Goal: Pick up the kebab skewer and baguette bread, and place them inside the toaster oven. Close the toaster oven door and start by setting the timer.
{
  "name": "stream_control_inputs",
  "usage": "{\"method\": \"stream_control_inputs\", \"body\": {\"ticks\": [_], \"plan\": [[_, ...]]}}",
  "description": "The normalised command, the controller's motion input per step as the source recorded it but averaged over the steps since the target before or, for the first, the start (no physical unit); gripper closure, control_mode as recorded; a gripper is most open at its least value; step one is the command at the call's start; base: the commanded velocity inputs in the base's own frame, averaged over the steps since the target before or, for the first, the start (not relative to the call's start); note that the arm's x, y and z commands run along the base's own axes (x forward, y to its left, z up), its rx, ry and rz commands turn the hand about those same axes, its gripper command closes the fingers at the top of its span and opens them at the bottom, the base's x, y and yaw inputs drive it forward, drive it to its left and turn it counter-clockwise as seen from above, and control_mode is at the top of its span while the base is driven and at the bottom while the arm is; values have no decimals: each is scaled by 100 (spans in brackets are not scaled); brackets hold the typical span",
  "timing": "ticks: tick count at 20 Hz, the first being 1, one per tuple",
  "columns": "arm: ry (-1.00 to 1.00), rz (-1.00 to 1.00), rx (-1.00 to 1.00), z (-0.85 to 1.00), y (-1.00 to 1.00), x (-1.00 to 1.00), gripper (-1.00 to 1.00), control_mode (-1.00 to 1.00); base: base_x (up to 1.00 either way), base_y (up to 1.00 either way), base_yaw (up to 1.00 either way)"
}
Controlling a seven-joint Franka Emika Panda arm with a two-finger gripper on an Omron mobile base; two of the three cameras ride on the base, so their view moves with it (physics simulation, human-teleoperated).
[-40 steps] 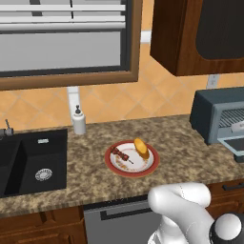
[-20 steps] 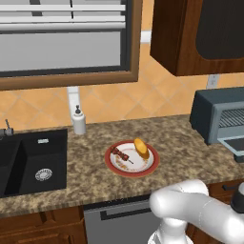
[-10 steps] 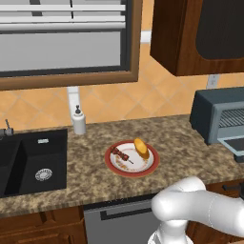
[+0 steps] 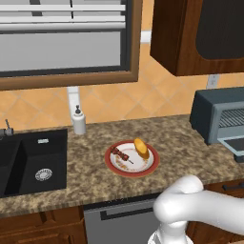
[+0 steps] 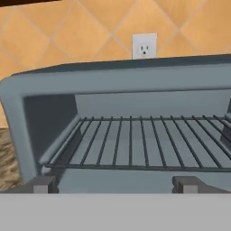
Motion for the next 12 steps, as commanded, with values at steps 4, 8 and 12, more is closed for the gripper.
{"method": "stream_control_inputs", "body": {"ticks": [4,8,12], "plan": [[-2,0,0,0,0,65,-100,-100,0,0,0],[0,0,0,-10,-18,56,-100,-100,0,0,0],[0,0,1,-13,-33,24,-100,-100,0,0,0]]}}
